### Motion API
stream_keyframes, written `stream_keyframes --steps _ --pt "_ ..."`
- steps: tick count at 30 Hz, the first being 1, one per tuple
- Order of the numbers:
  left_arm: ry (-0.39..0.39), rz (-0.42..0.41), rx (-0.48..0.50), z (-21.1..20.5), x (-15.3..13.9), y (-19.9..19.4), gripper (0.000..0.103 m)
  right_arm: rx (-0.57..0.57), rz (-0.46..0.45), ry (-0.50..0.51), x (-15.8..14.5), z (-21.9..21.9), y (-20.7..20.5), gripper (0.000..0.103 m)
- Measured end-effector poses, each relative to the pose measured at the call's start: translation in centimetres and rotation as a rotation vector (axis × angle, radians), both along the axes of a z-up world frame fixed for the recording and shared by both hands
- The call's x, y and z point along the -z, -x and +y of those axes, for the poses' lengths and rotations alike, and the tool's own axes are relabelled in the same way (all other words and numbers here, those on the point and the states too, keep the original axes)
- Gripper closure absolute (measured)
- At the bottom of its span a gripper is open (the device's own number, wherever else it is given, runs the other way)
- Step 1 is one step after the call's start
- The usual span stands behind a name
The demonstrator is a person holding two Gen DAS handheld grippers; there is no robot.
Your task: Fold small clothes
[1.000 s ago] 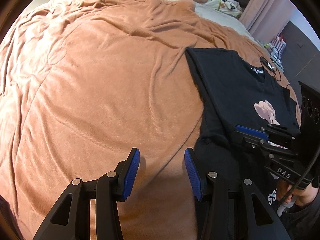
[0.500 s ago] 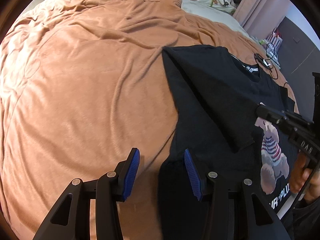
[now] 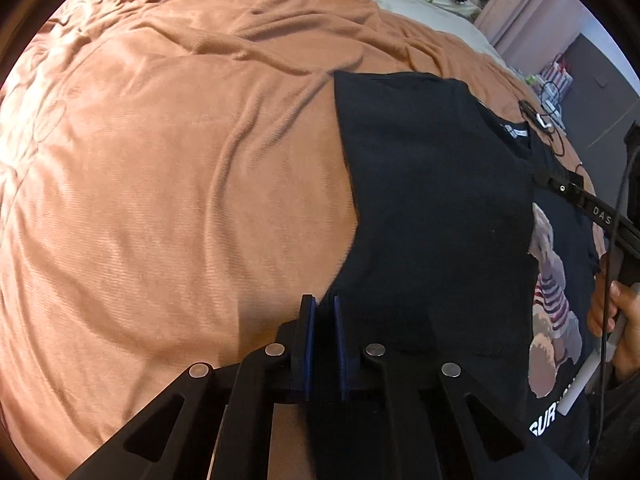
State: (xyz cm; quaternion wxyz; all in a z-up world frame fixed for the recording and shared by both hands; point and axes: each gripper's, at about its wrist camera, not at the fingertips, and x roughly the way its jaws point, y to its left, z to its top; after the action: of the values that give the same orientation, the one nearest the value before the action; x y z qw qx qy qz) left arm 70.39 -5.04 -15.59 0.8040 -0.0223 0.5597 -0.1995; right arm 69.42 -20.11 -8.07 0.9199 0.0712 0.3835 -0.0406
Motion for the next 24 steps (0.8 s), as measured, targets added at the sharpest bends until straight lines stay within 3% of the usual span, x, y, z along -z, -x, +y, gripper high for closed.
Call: stream_keyframes --steps 3,6,8,10,12,13,16,21,24 --pt "0.004 0.010 0.006 0.4 -0.2 0.0 0.093 0.085 0.013 0.023 0.2 -0.3 0.2 0.102" --pt "0.022 0.007 -0.007 0.8 -0.6 0.2 0.086 0.071 0.031 -0.060 0.5 -0.4 0.6 0.101" --pt "0.022 -0.010 -0.023 1.0 -1.0 0.3 0.076 0.043 0.027 -0.076 0.5 0.2 1.0 0.097" --pt "0.028 -0.024 -0.035 1.2 -1.3 0.3 0.076 0.006 0.021 -0.081 0.4 1.2 1.2 0.086" --pt "0.030 -0.032 -0.036 1.3 -1.5 0.4 0.076 -0.041 0.003 -0.088 0.2 2.7 1.5 0.060" --pt "0.026 -0.033 -0.033 1.1 -1.5 0.4 0.076 -0.061 -0.007 -0.089 0.2 3.2 1.6 0.056" --pt "0.008 -0.034 -0.020 0.6 -1.2 0.4 0.076 -0.135 -0.018 -0.061 0.3 5.5 1.7 0.054" --pt "-0.038 -0.019 -0.012 -0.1 -0.1 0.4 0.076 -0.210 0.047 -0.001 2.8 8.2 0.9 0.055" --pt "-0.057 -0.015 -0.016 -0.1 0.1 0.7 0.069 -0.223 0.099 0.041 4.4 8.5 0.3 0.055"
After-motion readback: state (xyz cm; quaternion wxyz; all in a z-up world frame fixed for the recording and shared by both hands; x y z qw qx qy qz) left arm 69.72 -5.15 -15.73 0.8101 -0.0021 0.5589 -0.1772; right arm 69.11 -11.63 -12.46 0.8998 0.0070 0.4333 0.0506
